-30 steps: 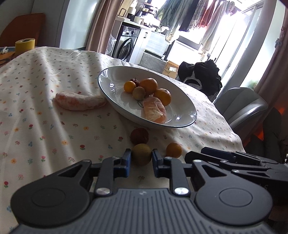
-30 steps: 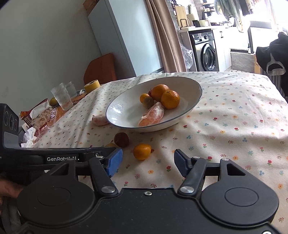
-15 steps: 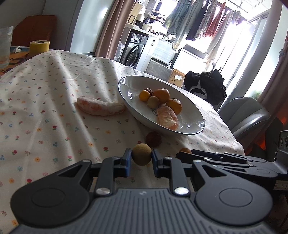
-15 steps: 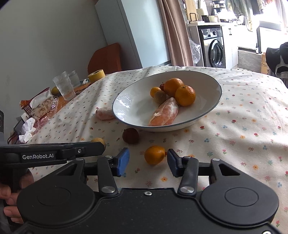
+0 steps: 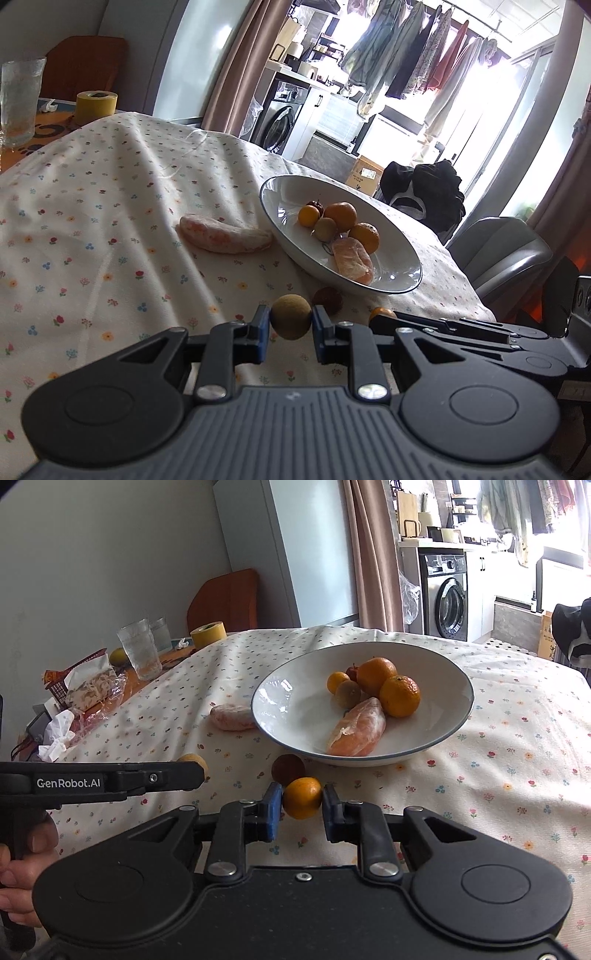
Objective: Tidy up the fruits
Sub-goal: 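Carry the kiwi in the left gripper into the bowl while the right releases the mandarin there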
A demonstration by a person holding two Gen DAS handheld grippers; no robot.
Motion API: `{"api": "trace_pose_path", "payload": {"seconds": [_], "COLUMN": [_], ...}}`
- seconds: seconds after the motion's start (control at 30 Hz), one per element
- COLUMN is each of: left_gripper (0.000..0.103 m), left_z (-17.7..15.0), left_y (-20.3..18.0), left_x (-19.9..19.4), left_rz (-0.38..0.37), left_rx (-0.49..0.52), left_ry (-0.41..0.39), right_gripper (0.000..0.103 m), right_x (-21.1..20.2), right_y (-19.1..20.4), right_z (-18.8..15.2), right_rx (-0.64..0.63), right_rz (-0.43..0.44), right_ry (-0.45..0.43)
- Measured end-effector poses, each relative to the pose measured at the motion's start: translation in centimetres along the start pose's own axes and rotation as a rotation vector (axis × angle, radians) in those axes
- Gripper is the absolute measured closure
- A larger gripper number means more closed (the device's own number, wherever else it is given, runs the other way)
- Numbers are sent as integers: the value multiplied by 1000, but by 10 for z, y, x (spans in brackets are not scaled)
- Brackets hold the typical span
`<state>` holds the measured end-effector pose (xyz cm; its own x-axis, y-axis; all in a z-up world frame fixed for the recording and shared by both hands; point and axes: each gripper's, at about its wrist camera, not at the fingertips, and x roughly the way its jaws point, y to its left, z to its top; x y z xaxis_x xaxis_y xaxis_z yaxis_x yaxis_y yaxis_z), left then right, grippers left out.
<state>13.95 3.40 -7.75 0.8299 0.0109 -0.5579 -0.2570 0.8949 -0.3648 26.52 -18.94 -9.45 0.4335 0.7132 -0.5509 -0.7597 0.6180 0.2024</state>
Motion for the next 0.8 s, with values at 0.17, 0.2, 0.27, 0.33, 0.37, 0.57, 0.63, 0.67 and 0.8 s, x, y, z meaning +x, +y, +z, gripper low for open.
{"api": "trace_pose_path", "payload": {"seconds": [0.17, 0.2, 0.27, 0.33, 0.37, 0.57, 0.63, 0.67, 0.8], "left_gripper": [81, 81, 81, 81, 81, 81, 81, 81, 81], "left_z": [6, 7, 10, 12, 13, 20, 22, 23, 25], "left_y": [-2, -3, -5, -6, -7, -13, -15, -16, -18], "left_x": [-3, -3, -4, -3, -3, 4, 6, 7, 12], "left_rz": [-4, -4, -5, -5, -5, -4, -6, -7, -8], "left_rx": [1, 3, 6, 10, 12, 26, 30, 31, 33], "left_ry": [-18, -21, -27, -32, -33, -37, -38, -38, -38], "right_gripper": [81, 81, 81, 81, 81, 81, 81, 81, 81], "right_x": [-6, -8, -10, -12, -14, -16, -15, -15, -13], "right_y": [1, 1, 0, -2, -4, -15, -19, -20, -27], "right_z": [6, 7, 10, 12, 13, 18, 18, 18, 20], "right_rx": [-6, -6, -6, -4, -1, 20, 27, 29, 41], "right_rz": [1, 1, 0, -3, -6, -22, -26, -28, -35], "right_ry": [-24, -29, -41, -53, -58, -83, -87, -89, -99]}}
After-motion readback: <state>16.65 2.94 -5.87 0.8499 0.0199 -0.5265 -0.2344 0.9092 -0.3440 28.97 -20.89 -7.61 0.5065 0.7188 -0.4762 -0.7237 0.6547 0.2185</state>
